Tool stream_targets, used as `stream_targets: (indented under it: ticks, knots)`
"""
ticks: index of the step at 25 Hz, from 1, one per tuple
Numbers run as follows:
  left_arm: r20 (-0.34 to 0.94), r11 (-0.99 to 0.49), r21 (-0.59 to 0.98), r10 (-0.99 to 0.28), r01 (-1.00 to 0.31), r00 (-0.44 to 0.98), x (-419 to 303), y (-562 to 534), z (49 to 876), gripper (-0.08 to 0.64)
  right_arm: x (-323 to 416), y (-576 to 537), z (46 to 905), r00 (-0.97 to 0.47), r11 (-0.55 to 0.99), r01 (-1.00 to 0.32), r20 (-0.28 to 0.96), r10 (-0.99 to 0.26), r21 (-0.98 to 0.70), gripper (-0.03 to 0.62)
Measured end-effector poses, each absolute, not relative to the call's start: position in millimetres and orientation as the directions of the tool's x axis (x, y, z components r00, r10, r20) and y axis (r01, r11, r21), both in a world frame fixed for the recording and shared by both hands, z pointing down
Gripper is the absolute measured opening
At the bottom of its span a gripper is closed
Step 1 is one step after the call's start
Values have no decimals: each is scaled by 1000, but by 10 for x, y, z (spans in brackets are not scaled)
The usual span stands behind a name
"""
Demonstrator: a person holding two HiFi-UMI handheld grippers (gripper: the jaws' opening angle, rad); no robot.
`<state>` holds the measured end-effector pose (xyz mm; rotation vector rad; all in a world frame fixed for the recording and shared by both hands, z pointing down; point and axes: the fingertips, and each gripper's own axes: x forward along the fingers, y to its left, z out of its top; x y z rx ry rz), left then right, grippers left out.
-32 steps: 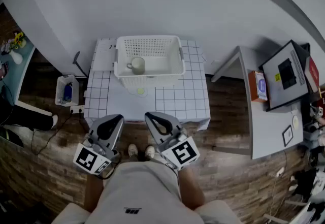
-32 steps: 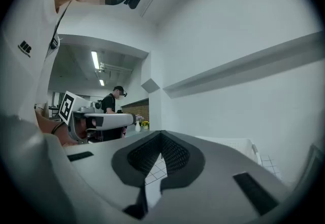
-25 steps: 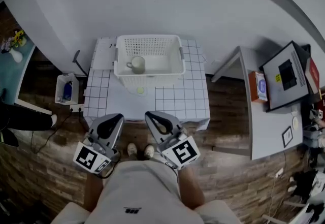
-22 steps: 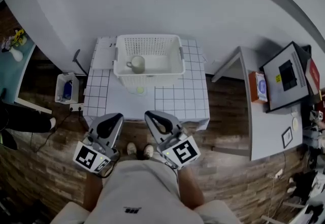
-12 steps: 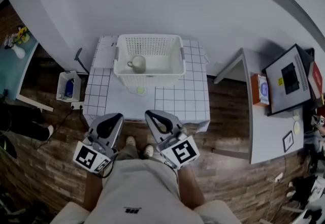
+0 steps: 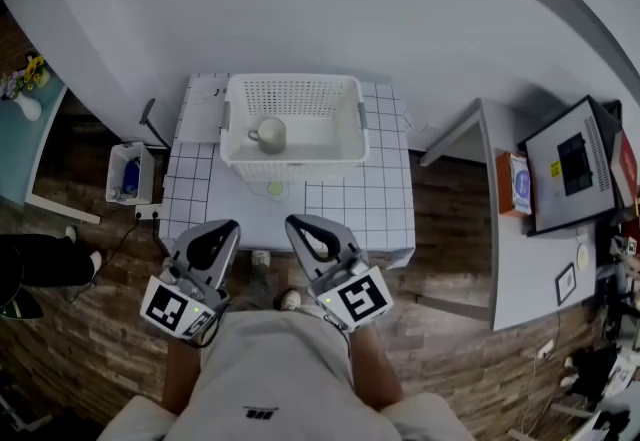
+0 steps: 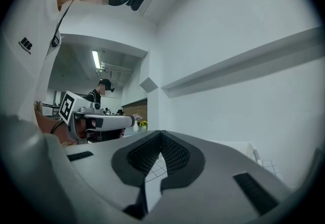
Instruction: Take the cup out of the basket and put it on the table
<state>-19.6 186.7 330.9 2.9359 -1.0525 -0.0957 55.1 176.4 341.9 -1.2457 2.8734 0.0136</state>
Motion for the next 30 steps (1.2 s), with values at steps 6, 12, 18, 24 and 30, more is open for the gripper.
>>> stream_targets:
  ticks: [6,12,18,24,30]
  knots:
    - [-42,-786,41,-618,-616,785,-231,1427,3336,15,491,1338,3471,-674,674,-739,5,-739,1,12]
    - [-30,-801,44,-598,-597,801,-282,1039,3365,15,431,971,3498,-662,662,-749,8,-749,-10,12]
    - [-37,-816,47,-578,-576,815,-410,693,3392,15,347,637,3527,-646,646,-763,31,-762,-15,12]
    - [-30,-827,84,-560,-556,828,-541,375,3454,15,226,355,3568,-628,629,-778,54,-776,-6,12]
    - [-29,-844,105,-531,-526,847,-635,122,3531,15,148,126,3596,-599,600,-800,78,-797,-1,12]
